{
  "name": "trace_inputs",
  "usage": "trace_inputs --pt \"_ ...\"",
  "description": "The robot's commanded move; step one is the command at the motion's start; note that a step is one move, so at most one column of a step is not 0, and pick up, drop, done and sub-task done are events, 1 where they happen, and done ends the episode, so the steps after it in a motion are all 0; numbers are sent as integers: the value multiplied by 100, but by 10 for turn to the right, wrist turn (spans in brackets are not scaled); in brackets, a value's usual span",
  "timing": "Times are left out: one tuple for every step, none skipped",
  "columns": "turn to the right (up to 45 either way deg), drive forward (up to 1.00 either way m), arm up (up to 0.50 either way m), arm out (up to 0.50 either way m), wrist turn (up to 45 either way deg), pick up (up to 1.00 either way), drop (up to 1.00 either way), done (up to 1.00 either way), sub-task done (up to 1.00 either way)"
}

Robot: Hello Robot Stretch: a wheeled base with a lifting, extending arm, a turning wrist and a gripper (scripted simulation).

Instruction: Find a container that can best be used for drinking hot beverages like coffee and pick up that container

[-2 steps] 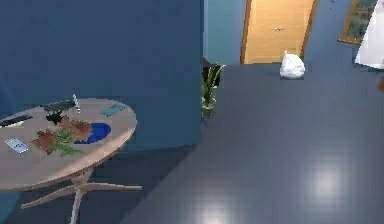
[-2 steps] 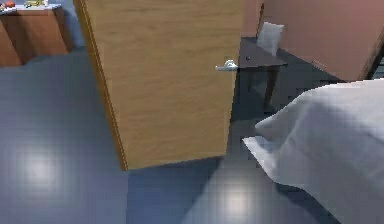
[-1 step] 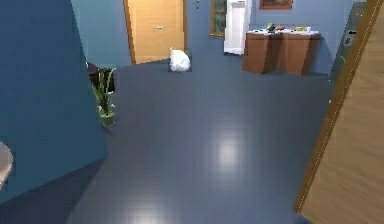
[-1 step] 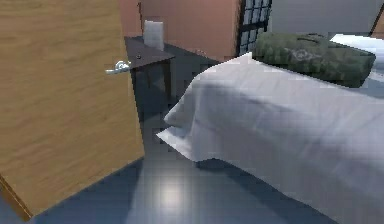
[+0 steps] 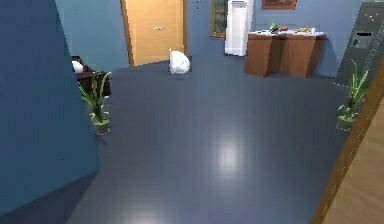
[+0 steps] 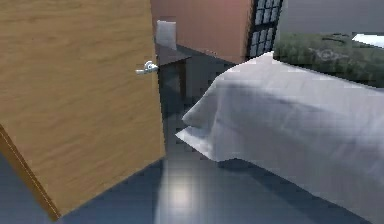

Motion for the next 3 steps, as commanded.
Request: trace_inputs --pt "90 0 0 0 0 0 0 0 0" --pt "0 100 0 0 0 0 0 0 0" --pt "30 0 0 0 0 0 0 0 0"
